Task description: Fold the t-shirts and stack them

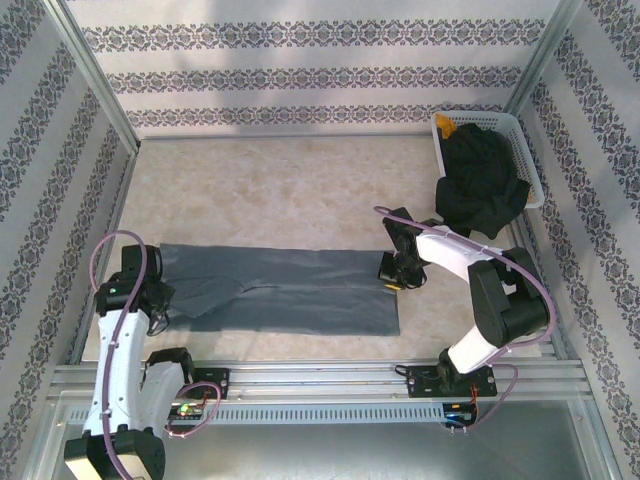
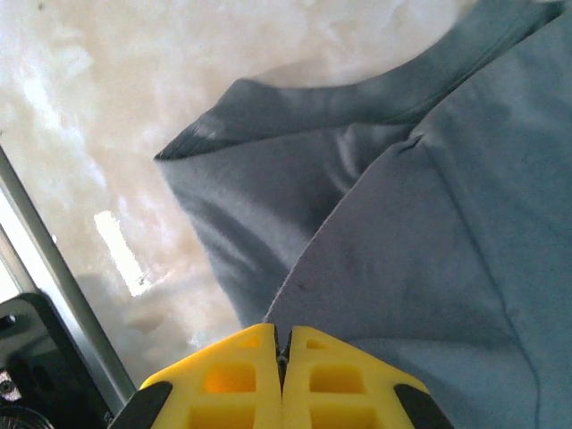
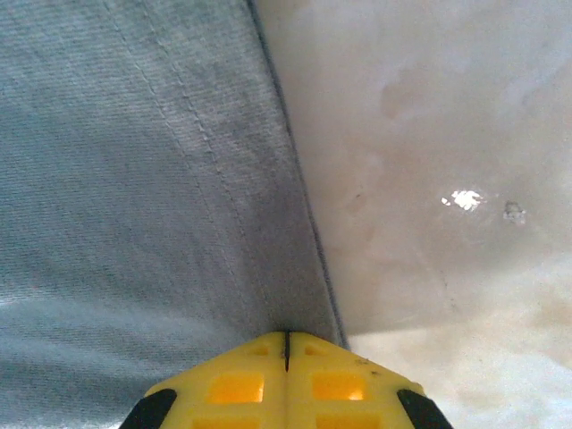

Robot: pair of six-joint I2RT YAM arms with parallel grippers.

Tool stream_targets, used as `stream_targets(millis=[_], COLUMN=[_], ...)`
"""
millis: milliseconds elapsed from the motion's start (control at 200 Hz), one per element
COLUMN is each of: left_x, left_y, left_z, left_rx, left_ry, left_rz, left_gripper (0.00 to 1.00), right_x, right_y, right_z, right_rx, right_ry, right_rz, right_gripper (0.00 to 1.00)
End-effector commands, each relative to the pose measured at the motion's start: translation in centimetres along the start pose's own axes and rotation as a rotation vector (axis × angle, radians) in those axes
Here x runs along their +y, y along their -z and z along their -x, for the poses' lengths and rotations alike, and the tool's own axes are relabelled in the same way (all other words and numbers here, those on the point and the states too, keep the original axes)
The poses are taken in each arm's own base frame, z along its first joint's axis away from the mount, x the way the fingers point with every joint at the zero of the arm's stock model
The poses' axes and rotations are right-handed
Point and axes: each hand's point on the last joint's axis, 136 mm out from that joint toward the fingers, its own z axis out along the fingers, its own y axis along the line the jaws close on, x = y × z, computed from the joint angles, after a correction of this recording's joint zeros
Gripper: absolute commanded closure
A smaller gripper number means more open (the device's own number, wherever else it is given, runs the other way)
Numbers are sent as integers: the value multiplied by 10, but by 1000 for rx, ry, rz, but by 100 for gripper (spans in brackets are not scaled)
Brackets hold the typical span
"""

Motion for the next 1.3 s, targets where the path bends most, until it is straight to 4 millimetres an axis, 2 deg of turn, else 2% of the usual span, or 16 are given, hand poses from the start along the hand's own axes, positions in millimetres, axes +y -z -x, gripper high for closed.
stream_targets(millis=[0,210,435,565,724,829,929,1084,1294], left_x=[20,20,7,3,-10,-17,-20,-22,-31], left_y=[-5,-15,-20,-26,-44,-53,-58,-72,-93], left_z=[-15,-17,-7,-8,-18,-21,-21,-29,-52], left_rx=[46,48,34,40,95,121,134,175,293], left_ry=[77,80,62,63,74,72,59,52,63], left_rz=[61,70,68,57,17,15,23,36,42], left_gripper=[100,100,100,100,100,92,78,66,60], right_x=[-10,-8,17,25,29,22,22,13,6], right_y=[4,11,28,19,2,-7,-3,-7,-11], right_z=[5,4,5,-2,-12,-12,-2,6,20], right_rx=[-5,-43,-111,-74,-7,26,2,37,76], right_ry=[20,33,83,95,99,72,58,14,-37], right_rz=[-66,-55,28,32,35,12,15,-43,-96], right_gripper=[97,94,92,92,93,93,90,88,79])
